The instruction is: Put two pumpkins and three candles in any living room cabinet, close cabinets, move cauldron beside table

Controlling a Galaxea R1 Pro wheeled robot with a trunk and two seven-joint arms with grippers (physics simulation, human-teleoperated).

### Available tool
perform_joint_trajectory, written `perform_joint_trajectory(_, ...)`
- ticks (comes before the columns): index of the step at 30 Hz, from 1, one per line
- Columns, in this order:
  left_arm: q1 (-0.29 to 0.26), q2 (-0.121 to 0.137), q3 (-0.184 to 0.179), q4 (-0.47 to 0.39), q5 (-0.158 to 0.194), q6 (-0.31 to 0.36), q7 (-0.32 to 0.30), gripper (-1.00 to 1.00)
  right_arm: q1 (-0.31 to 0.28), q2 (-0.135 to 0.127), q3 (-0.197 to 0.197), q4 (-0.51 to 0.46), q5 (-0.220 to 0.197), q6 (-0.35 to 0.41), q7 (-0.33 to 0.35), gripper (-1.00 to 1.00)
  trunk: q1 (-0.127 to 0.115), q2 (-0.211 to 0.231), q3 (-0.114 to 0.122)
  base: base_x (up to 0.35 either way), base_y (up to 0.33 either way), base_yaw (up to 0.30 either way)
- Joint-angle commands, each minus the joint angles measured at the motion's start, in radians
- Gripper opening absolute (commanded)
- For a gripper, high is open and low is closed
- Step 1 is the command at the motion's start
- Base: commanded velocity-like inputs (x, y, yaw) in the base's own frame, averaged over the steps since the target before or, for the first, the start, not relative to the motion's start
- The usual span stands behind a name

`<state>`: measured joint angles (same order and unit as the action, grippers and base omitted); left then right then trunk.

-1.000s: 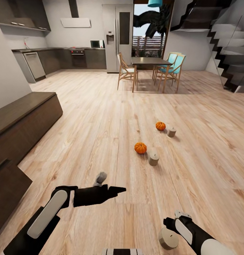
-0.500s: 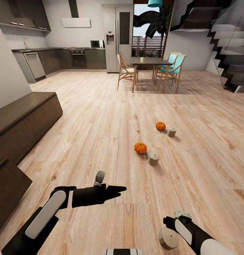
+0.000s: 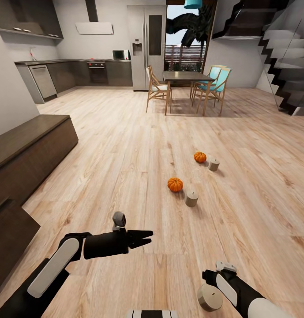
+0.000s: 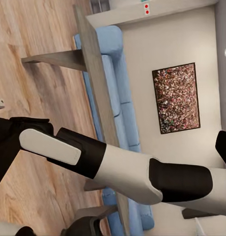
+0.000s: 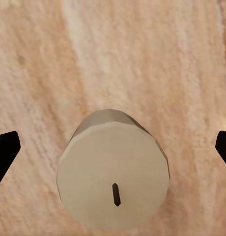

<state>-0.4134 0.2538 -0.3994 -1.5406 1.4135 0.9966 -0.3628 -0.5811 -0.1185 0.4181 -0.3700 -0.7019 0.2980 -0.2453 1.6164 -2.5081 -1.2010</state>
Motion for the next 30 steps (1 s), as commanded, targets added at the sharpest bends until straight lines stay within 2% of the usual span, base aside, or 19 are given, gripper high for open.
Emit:
perform_joint_trajectory(1, -0.001, 0.001, -0.001, 0.0, -0.005, 0.001, -0.008, 1.0, 0.0, -0.001, 0.008, -0.003, -0.009, 0.002, -0.008, 1.0, 0.0, 0.0, -0.001, 0.0, 0.0, 0.0)
perform_joint_trajectory(5, -0.001, 0.002, -0.001, 0.0, -0.005, 0.0, -0.01, 1.0, 0.0, 0.0, 0.008, -0.003, -0.008, 0.0, -0.008, 1.0, 0.0, 0.0, -0.001, 0.0, 0.0, 0.0)
perform_joint_trajectory(20, -0.001, 0.002, -0.001, 0.0, -0.005, 0.0, -0.01, 1.0, 0.0, 0.0, 0.008, -0.001, -0.007, 0.0, -0.008, 1.0, 0.007, -0.004, -0.059, 0.0, 0.0, 0.0)
perform_joint_trajectory(26, -0.001, 0.002, -0.001, 0.0, -0.005, 0.0, -0.01, 1.0, 0.0, 0.017, 0.01, -0.001, -0.005, -0.004, -0.008, 1.0, 0.009, -0.005, -0.082, 0.0, 0.0, 0.0)
perform_joint_trajectory(30, -0.001, 0.002, -0.001, 0.0, -0.005, 0.0, -0.01, 1.0, 0.0, 0.018, 0.01, -0.001, -0.005, -0.039, -0.008, 1.0, 0.011, -0.006, -0.094, 0.0, 0.0, 0.0)
